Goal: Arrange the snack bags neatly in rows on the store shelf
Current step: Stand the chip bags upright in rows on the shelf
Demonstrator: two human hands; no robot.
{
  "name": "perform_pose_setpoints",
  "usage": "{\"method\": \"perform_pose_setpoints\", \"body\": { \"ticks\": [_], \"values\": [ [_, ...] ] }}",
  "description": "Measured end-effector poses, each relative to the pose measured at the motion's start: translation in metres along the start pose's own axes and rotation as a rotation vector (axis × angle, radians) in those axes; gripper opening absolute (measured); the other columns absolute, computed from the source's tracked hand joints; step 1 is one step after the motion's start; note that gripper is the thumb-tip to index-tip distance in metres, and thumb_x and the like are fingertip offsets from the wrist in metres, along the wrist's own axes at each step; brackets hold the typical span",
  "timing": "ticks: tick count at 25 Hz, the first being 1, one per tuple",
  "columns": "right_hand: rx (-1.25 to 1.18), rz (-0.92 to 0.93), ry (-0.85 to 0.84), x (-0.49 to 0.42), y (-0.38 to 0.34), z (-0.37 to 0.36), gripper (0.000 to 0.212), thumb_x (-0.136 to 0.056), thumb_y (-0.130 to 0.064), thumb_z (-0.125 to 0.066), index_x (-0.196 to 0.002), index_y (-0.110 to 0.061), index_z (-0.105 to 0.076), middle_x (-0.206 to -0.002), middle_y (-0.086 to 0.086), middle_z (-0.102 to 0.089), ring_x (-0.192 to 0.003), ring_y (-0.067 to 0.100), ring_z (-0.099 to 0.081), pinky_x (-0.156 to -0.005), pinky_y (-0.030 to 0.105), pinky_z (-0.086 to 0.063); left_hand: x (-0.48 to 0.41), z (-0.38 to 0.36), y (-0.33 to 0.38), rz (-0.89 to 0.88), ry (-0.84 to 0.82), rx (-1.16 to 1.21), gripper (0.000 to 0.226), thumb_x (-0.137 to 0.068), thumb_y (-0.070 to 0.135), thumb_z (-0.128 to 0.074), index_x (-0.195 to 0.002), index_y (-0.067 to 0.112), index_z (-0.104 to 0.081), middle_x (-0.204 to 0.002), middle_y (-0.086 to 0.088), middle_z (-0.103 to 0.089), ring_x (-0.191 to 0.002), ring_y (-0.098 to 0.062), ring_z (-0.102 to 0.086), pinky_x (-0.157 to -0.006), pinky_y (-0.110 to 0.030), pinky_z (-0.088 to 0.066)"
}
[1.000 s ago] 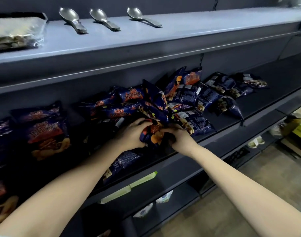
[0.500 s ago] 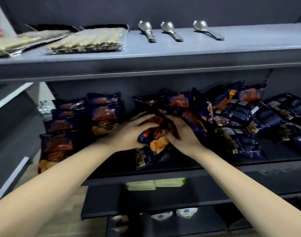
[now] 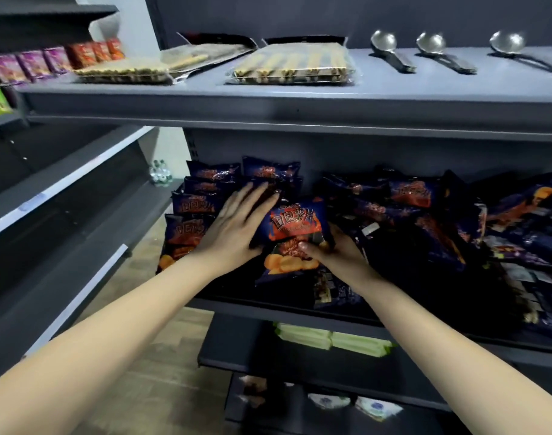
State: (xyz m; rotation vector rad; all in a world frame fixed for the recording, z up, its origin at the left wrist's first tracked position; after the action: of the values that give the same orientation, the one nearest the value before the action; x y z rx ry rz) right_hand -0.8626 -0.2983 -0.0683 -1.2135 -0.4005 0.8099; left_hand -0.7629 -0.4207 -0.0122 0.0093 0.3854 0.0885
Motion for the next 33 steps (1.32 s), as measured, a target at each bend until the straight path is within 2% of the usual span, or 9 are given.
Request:
{"method": "perform_pose_setpoints", "body": {
  "ticks": [4,6,9,12,17,21,26,30,33],
  "values": [
    [-0.062,-0.040,0.143,-0.017,-0.001,-0.005,0.051,-0.082,-0.020,-0.070,-0.127,-0.015,-0.047,-0.110,-0.006,-0.060,-0.102,0.005,-0.056,-0.089,0.016,-0.043,0.003,0.014,-0.031,0.151,0.095,0.186,0.083,-0.085,0.005,-0.055,-0.149,0.023,-0.006,-0.158,-0.001,-0.004,-0.145,-0.021,-0.004,-0.118,-0.040,-0.013],
    [-0.092,-0.073,0.198,-0.025,-0.001,-0.007,0.050,-0.084,-0.018,-0.068,-0.129,-0.015,-0.046,-0.110,-0.006,-0.058,-0.105,0.009,-0.054,-0.090,0.022,-0.041,0.007,0.010,-0.043,0.263,0.096,0.378,0.076,-0.092,0.014,-0.051,-0.149,0.024,-0.002,-0.158,0.003,0.001,-0.143,-0.011,-0.004,-0.117,-0.031,-0.011],
    [-0.131,-0.114,0.194,-0.031,0.006,-0.026,0.044,-0.088,-0.017,-0.064,-0.128,-0.020,-0.046,-0.111,-0.007,-0.058,-0.103,0.007,-0.055,-0.081,0.013,-0.042,0.011,-0.018,-0.035,0.318,-0.001,0.544,0.088,-0.089,0.040,-0.056,-0.148,0.026,0.007,-0.158,0.006,0.006,-0.134,-0.001,-0.006,-0.107,-0.020,-0.011],
    [-0.168,-0.131,0.301,-0.032,0.021,-0.037,0.049,-0.089,-0.015,-0.061,-0.134,-0.021,-0.042,-0.121,-0.005,-0.059,-0.112,0.009,-0.055,-0.091,0.023,-0.043,0.009,-0.040,-0.033,0.314,-0.008,0.593,0.098,-0.085,0.033,-0.064,-0.148,0.021,0.010,-0.158,0.001,0.006,-0.138,-0.005,-0.009,-0.103,-0.012,-0.012],
    [0.009,-0.160,0.372,-0.031,0.023,-0.042,0.069,-0.088,-0.011,-0.057,-0.147,-0.024,-0.023,-0.127,-0.008,-0.050,-0.114,0.002,-0.044,-0.093,0.014,-0.034,0.005,-0.078,-0.043,0.390,-0.105,0.673,0.096,-0.089,0.020,-0.059,-0.145,0.022,0.019,-0.157,-0.001,0.014,-0.144,-0.020,0.000,-0.111,-0.027,-0.013],
    [0.163,-0.126,0.295,-0.038,0.022,-0.063,0.093,-0.081,-0.019,-0.065,-0.151,-0.020,-0.004,-0.155,0.002,-0.020,-0.141,0.016,-0.024,-0.116,0.033,-0.024,0.007,-0.095,-0.048,0.472,-0.118,0.753,0.096,-0.088,0.007,-0.055,-0.144,0.019,0.022,-0.154,-0.004,0.023,-0.144,-0.020,0.000,-0.102,-0.017,-0.017],
    [0.300,-0.170,0.187,-0.047,0.029,-0.082,0.102,-0.085,-0.018,-0.064,-0.146,-0.018,0.017,-0.158,0.002,0.007,-0.142,0.014,0.009,-0.109,0.018,-0.002,0.009,-0.101,-0.057,0.486,-0.003,0.758,0.101,-0.083,-0.008,-0.053,-0.144,0.023,0.021,-0.152,0.003,0.029,-0.144,-0.017,0.004,-0.102,-0.013,-0.017],
    [0.342,-0.215,0.138,-0.054,0.042,-0.089,0.099,-0.088,-0.016,-0.058,-0.144,-0.023,0.023,-0.159,0.004,0.005,-0.145,0.019,0.001,-0.116,0.029,-0.009,0.010,-0.103,-0.058,0.467,0.071,0.650,0.102,-0.079,-0.012,-0.055,-0.145,0.021,0.016,-0.151,0.002,0.031,-0.143,-0.018,0.010,-0.115,-0.035,-0.020],
    [0.430,-0.207,0.202,-0.047,0.047,-0.090,0.089,-0.094,-0.023,-0.050,-0.144,-0.019,0.023,-0.158,0.008,0.001,-0.146,0.020,-0.002,-0.112,0.023,-0.004,0.016,-0.112,-0.063,0.548,0.101,0.626,0.102,-0.081,-0.003,-0.060,-0.145,0.020,0.016,-0.154,-0.004,0.021,-0.143,-0.022,0.008,-0.117,-0.045,-0.014]
  ]
}}
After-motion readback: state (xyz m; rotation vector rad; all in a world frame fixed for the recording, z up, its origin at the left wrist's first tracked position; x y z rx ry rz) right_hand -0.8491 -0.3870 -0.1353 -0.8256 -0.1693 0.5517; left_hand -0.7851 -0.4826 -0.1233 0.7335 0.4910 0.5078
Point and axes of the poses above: each hand's wrist, its own x-axis away from the middle knuckle, its own z-axis out of the back of the hand, y = z × x, the point moved 10 cm from there along -x, towards the middle knuckle
